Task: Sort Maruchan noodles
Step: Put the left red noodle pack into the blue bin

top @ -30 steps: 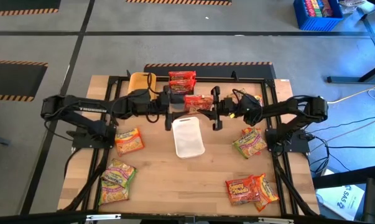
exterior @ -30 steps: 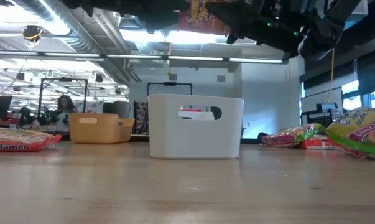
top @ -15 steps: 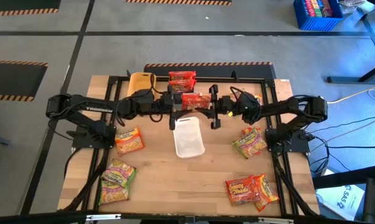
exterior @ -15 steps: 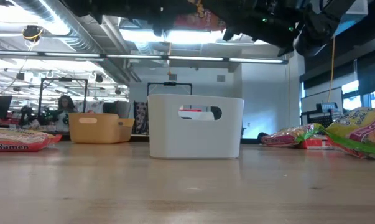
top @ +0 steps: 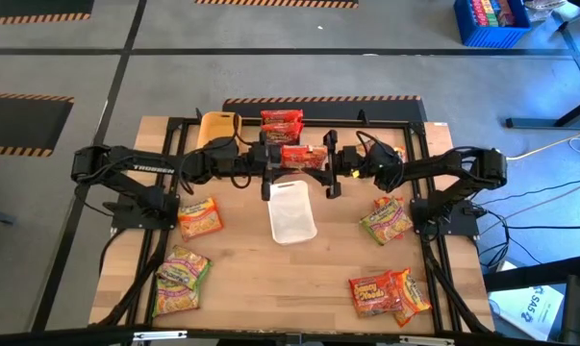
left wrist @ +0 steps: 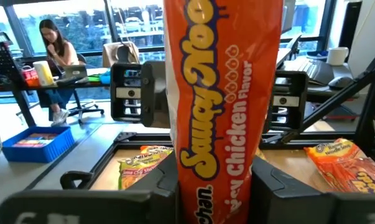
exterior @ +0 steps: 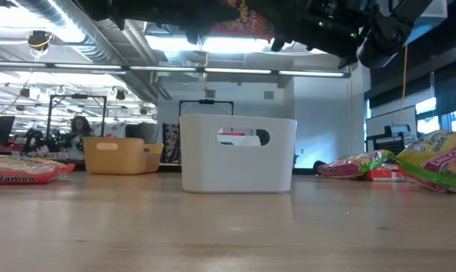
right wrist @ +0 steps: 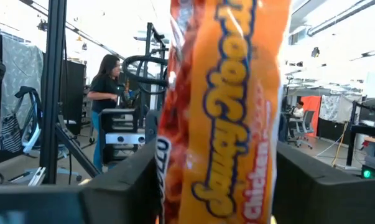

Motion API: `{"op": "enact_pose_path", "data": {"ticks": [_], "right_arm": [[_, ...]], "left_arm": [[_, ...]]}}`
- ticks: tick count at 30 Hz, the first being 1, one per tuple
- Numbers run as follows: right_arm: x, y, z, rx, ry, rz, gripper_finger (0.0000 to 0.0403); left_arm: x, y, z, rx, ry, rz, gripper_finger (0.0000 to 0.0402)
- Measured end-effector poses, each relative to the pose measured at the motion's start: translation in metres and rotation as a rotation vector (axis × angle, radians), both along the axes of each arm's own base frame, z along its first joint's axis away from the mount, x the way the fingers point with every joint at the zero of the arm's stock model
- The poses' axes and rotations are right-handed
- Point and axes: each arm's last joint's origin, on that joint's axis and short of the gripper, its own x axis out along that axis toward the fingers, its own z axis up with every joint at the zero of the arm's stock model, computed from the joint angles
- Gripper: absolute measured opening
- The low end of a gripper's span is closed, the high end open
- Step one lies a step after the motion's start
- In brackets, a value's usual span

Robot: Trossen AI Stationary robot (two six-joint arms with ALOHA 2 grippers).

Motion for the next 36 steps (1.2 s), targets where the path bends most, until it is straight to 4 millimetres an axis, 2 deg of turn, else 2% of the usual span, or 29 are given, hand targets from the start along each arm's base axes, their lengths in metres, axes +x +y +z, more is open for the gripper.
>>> {"op": "enact_pose_path", "data": {"ticks": [4,9,13,16,21,28,36], "right_arm": [[-0.009,0.002,0.007,-0.009,0.021,-0.005,0.0261],[-0.023,0.005,0.017,-0.025,0.107,-0.029,0.0277],[-0.032,0.007,0.018,-0.014,0.224,-0.032,0.0280],[-0.037,0.009,0.017,-0.005,0.300,-0.016,0.0280],[-0.044,0.010,0.020,0.001,0.335,-0.022,0.0280],[-0.049,0.010,0.021,-0.007,0.361,-0.092,0.0280],[-0.049,0.008,0.020,0.002,0.376,-0.131,0.0280]], "left_arm": [[-0.012,0.001,0.011,0.015,0.041,0.038,0.0091],[-0.025,0.009,0.031,0.047,0.209,0.123,0.0091],[-0.032,0.023,0.050,0.046,0.381,0.173,0.0091],[-0.035,0.036,0.056,0.033,0.506,0.230,0.0090],[-0.040,0.056,0.069,0.022,0.584,0.292,0.0090],[-0.029,0.089,0.060,0.023,0.797,0.330,0.0090],[0.004,0.131,0.029,-0.032,1.151,0.276,0.0090]]}}
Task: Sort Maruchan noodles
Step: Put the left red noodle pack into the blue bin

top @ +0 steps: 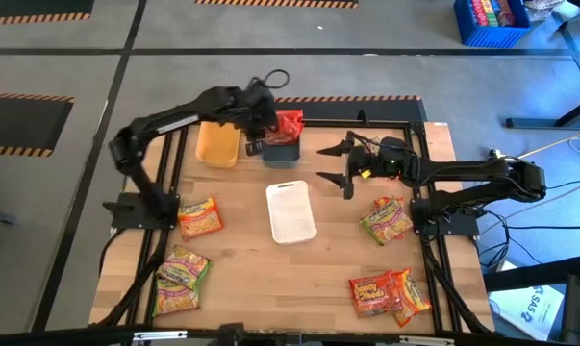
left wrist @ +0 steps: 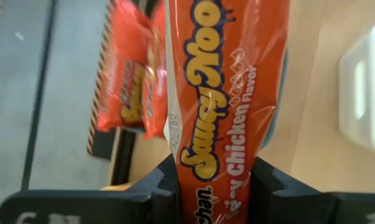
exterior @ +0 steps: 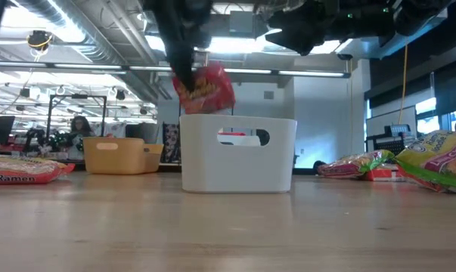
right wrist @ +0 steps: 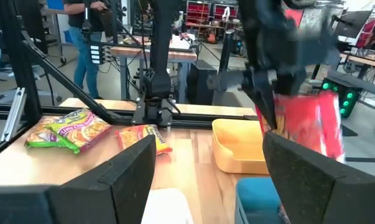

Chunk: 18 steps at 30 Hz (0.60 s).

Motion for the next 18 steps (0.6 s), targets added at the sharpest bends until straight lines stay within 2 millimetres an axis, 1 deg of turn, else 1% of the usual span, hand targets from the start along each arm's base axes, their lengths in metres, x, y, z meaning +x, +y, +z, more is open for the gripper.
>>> {"op": "enact_pose_path", "data": {"ticks": [3,5,10,18], "right_arm": [[0.000,0.000,0.000,0.000,0.003,0.000,0.0280],[0.000,0.000,0.000,0.001,0.004,-0.001,0.0280],[0.000,0.000,0.000,0.001,0.005,-0.001,0.0280],[0.000,0.000,0.000,0.001,0.005,-0.001,0.0280]], "left_arm": [[0.013,0.013,-0.017,-0.037,0.087,-0.016,0.0090],[0.021,0.021,-0.027,-0.054,0.105,-0.013,0.0090],[0.037,0.032,-0.052,-0.077,0.156,-0.026,0.0090],[0.046,0.044,-0.087,-0.116,0.243,-0.038,0.0090]]}}
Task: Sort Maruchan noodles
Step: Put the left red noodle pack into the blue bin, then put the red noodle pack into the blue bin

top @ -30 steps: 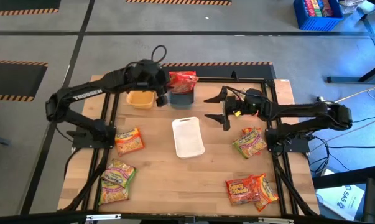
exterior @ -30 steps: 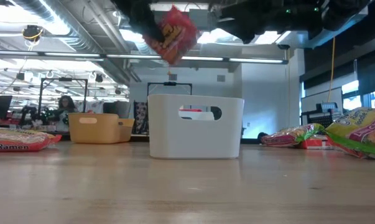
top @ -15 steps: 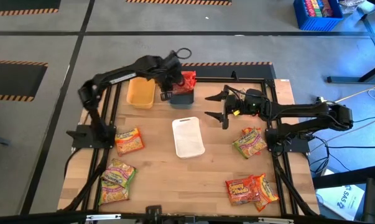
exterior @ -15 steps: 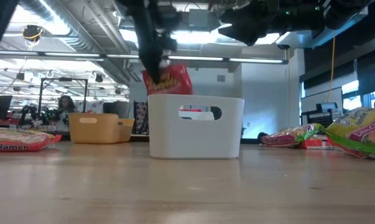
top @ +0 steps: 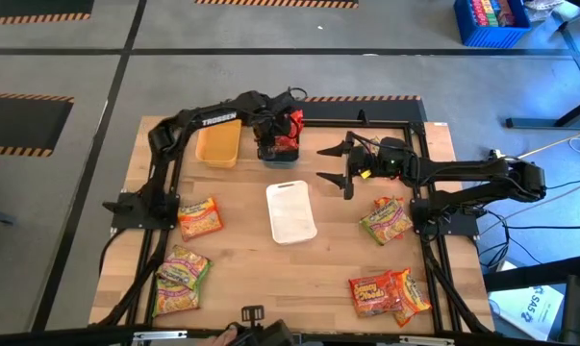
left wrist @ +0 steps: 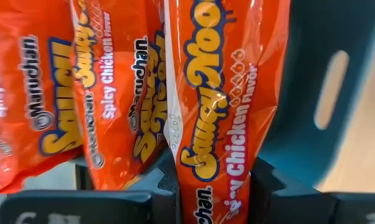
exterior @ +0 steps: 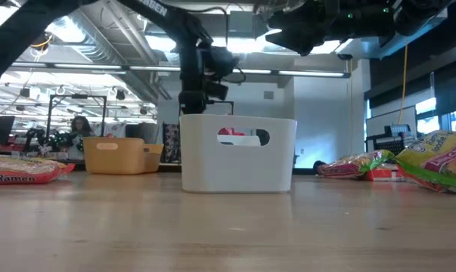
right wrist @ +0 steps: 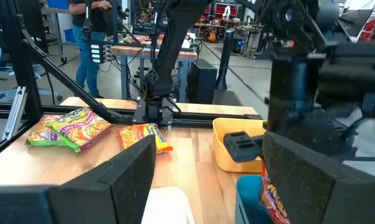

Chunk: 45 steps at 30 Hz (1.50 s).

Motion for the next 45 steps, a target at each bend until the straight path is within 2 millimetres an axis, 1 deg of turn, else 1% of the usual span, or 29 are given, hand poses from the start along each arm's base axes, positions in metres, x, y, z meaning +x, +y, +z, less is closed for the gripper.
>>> {"op": "enact_pose_path", "data": {"ticks": [6,12,15,22,25,30,33,37,40,45], "right_arm": [[0.000,0.000,0.000,0.000,-0.001,0.000,0.0280],[0.000,0.000,0.000,0.001,0.003,0.001,0.0280],[0.000,0.000,-0.001,0.001,0.006,0.002,0.0280],[0.000,0.000,-0.001,0.002,0.007,0.002,0.0280],[0.000,0.000,-0.001,0.002,0.007,0.002,0.0280],[0.000,0.000,-0.001,0.002,0.010,0.003,0.0280],[0.000,0.000,-0.001,0.003,0.009,0.003,0.0280],[0.000,0.000,-0.001,0.004,0.008,0.003,0.0280],[0.000,0.000,-0.001,0.005,0.011,0.003,0.0280],[0.000,0.000,-0.002,0.007,0.016,0.004,0.0280]], "left_arm": [[0.005,0.011,-0.022,-0.005,0.020,0.012,0.0091],[0.010,0.013,-0.026,0.022,0.023,-0.020,0.0094],[0.012,0.011,-0.027,0.040,0.024,-0.044,0.0111],[0.013,0.012,-0.028,0.055,0.022,-0.039,0.0163],[0.012,0.009,-0.023,0.058,0.024,-0.043,0.0175],[0.007,0.002,-0.004,0.100,0.018,-0.043,0.0177],[0.003,-0.002,0.013,0.130,-0.012,-0.040,0.0178],[-0.008,-0.015,0.048,0.170,-0.088,-0.023,0.0178],[-0.019,-0.029,0.076,0.186,-0.156,0.004,0.0178],[-0.046,-0.060,0.119,0.096,-0.277,0.027,0.0178]]}}
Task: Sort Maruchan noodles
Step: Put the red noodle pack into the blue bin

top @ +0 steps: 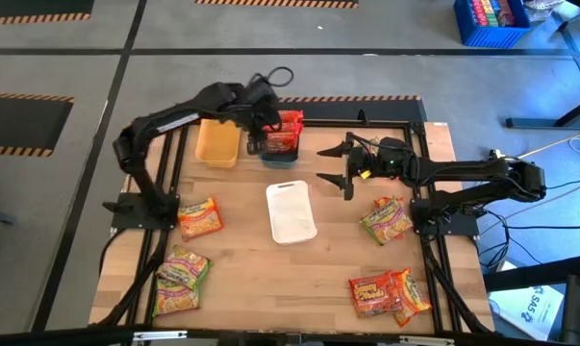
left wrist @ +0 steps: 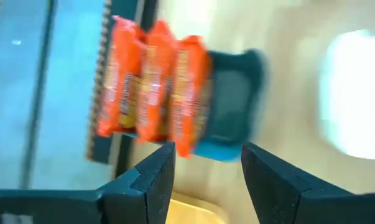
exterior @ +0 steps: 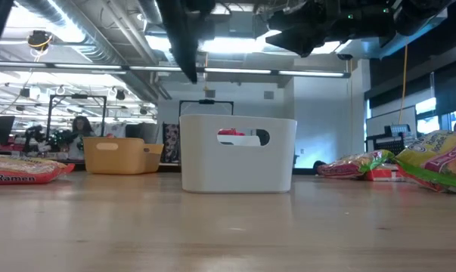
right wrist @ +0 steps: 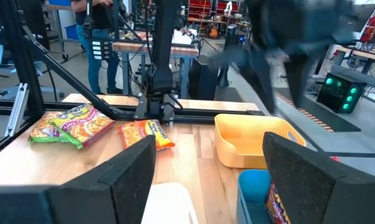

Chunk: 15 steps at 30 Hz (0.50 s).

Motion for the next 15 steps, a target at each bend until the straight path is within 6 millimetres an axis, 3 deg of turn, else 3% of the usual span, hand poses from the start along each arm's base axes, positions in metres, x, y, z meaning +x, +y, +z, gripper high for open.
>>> {"op": "enact_pose_path", "data": {"ticks": [6,10,15], "right_arm": [[0.000,0.000,0.000,0.002,0.003,0.000,0.0280],[0.000,0.001,-0.001,0.010,0.008,0.020,0.0280],[0.000,0.001,-0.001,0.045,0.005,0.040,0.0280]], "left_arm": [[-0.033,-0.044,0.028,-0.124,-0.082,-0.003,0.0178],[-0.052,-0.076,0.019,-0.133,-0.114,-0.050,0.0178],[-0.071,-0.113,-0.011,-0.134,-0.289,-0.114,0.0175]]}}
